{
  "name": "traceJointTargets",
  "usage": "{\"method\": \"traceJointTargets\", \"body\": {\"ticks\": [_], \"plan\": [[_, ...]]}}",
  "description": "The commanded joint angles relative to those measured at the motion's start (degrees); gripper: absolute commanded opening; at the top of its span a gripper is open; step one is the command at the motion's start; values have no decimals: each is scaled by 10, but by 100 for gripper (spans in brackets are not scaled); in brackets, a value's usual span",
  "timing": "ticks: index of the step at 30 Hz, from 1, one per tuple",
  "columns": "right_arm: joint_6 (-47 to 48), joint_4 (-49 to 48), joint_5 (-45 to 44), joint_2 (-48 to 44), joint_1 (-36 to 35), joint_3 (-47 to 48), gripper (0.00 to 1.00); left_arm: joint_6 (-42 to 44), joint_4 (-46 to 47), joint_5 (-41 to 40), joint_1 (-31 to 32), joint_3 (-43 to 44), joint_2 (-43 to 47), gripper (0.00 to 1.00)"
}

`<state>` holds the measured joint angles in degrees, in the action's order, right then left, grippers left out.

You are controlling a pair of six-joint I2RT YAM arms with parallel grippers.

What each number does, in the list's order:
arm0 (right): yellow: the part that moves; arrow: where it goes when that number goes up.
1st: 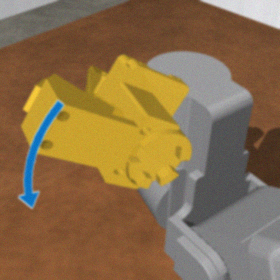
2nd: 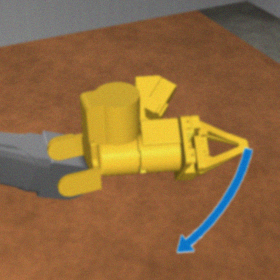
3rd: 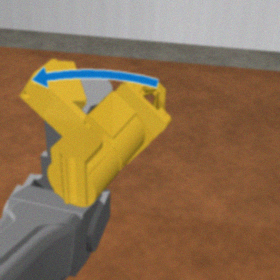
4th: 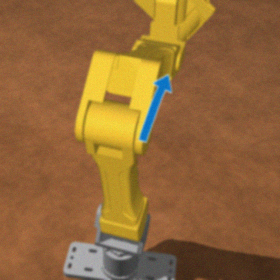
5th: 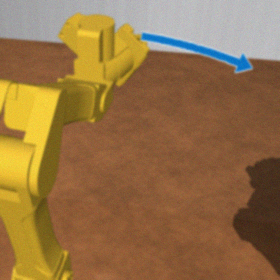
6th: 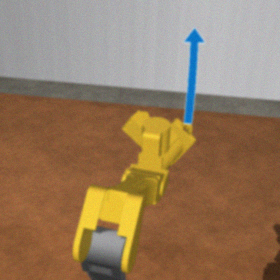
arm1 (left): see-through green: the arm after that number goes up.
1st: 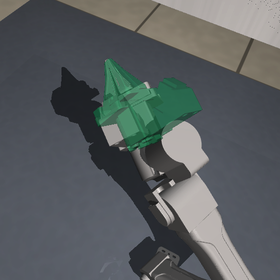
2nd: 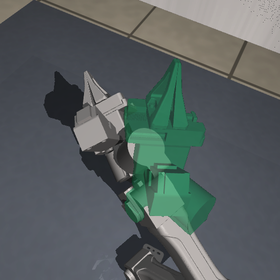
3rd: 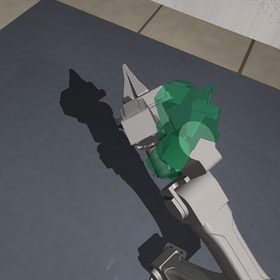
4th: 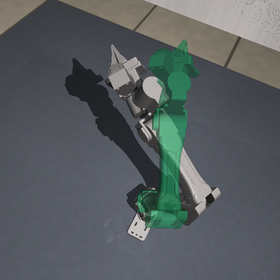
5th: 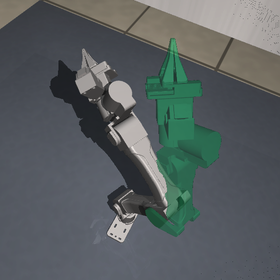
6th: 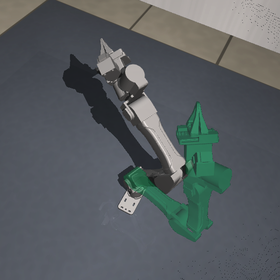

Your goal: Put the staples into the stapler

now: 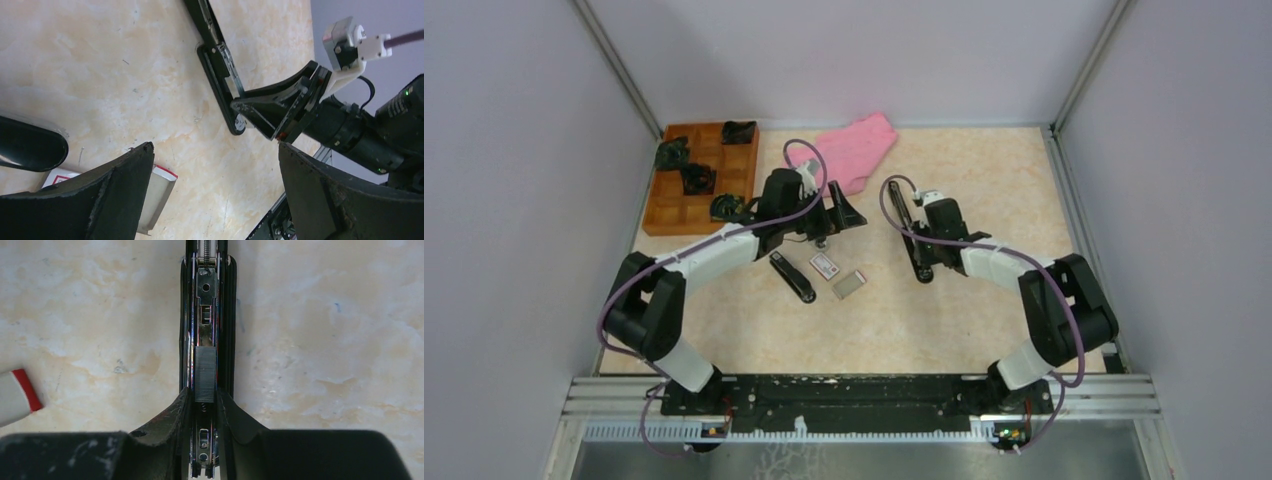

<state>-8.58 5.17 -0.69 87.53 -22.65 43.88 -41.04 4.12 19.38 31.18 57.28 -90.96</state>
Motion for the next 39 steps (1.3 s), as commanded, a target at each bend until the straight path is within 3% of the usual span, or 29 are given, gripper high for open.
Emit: {"method": "traceJointTargets", "body": {"ticks": [1,13,26,39], "plan": [[0,-38,19,-6,-46,7,3,-14,22,12,5,28,-27,99],[-13,-82,25,-20,-110,-27,1,-81,59,9,9,48,-108,96],[-33,-140,2,-22,-153,-61,1,-116,-30,-97,25,132,-193,92],[-50,-166,-6,-18,-157,-78,1,-154,-28,-79,27,166,-269,89]]}}
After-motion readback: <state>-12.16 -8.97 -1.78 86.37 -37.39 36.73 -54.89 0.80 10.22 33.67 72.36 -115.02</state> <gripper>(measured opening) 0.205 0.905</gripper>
